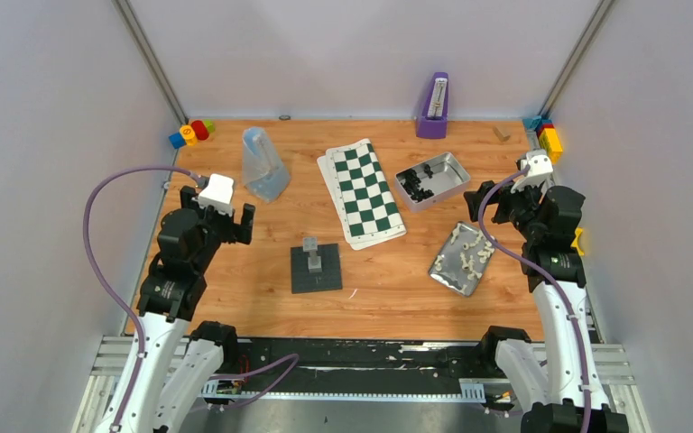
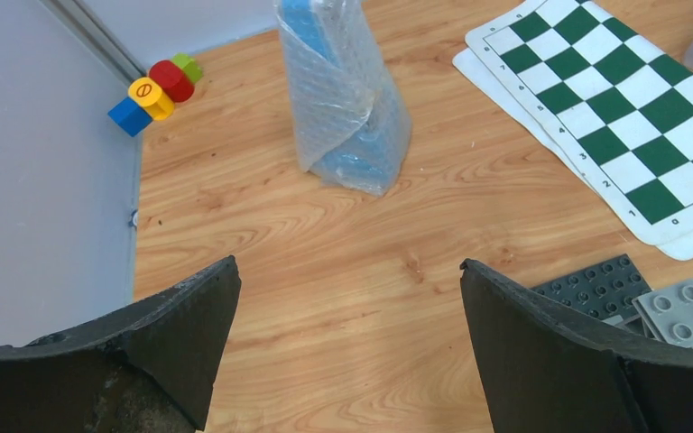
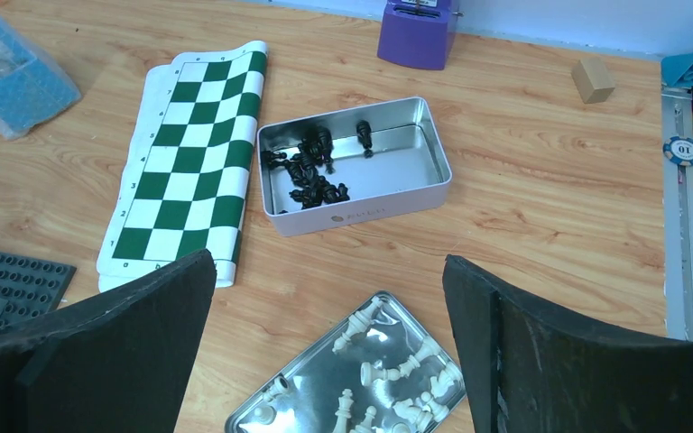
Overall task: Set up the chess pieces on the board
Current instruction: Pick up the distractor from the center of the board.
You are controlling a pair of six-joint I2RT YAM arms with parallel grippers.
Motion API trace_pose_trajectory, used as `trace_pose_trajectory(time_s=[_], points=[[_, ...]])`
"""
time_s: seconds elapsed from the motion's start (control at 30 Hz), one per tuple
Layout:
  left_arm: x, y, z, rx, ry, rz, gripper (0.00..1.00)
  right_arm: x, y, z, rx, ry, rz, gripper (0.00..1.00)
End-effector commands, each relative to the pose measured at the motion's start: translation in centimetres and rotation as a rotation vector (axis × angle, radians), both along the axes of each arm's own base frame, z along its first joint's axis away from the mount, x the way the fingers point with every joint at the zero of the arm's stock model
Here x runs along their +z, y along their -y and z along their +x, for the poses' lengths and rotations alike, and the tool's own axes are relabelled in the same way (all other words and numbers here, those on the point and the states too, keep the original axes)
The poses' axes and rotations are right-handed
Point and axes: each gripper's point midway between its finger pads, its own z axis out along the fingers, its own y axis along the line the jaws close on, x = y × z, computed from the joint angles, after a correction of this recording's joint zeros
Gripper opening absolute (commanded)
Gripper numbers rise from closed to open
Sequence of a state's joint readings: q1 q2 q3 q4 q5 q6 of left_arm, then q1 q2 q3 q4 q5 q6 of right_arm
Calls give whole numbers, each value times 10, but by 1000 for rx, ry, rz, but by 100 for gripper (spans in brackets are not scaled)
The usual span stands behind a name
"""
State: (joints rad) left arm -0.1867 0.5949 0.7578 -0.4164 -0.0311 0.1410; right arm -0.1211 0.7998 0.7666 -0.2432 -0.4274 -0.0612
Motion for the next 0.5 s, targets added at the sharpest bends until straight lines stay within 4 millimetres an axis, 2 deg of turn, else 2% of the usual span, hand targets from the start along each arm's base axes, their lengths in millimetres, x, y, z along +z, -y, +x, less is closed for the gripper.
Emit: trace_pose_trajectory(time_s=[0.0,0.23,0.47], points=[[17,1,-2,-35,48,28,100,10,4,3,-9,46,-34,100],[17,6,-8,-68,33,11,100,4,1,2,11,37,-35,100],[12,38,-29,-288,-34,13,100,4,1,2,16,40,-39,100]])
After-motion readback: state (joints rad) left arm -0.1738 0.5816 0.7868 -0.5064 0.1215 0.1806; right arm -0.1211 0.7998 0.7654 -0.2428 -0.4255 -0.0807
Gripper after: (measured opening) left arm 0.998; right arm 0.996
